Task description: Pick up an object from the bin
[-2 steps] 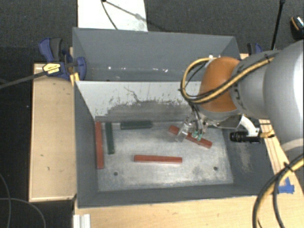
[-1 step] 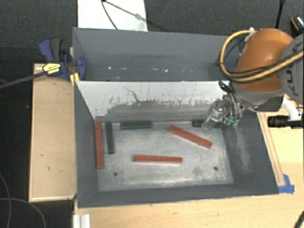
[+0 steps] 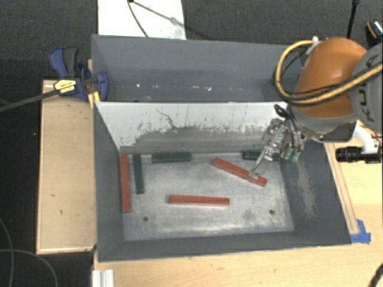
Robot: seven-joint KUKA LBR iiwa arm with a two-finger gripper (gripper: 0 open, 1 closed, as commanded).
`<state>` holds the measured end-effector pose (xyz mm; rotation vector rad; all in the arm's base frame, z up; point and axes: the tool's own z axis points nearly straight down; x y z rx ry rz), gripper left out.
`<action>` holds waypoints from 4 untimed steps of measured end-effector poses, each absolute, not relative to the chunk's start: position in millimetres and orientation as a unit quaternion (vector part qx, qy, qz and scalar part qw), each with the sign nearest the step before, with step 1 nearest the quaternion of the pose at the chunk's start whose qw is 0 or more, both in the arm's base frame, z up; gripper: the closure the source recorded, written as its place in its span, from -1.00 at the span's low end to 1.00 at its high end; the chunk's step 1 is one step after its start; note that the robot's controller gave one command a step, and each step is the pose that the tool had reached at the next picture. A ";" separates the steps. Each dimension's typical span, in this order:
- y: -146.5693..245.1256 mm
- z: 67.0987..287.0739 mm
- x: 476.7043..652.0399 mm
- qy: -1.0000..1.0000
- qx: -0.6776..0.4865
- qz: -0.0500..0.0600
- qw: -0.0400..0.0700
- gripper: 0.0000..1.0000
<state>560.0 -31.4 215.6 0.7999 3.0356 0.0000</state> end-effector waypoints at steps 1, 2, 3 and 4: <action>40.8 66.0 591.6 0.970 0.244 0.000 -0.002 -1.00; -10.5 70.2 567.5 0.978 0.211 -0.001 0.000 -1.00; -7.2 70.7 568.8 0.978 0.209 0.000 0.001 1.00; 23.4 207.2 523.0 0.982 0.188 0.001 0.004 1.00</action>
Offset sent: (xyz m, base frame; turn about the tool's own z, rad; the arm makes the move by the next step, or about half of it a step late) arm 0.0323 0.0702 -0.1456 -0.0177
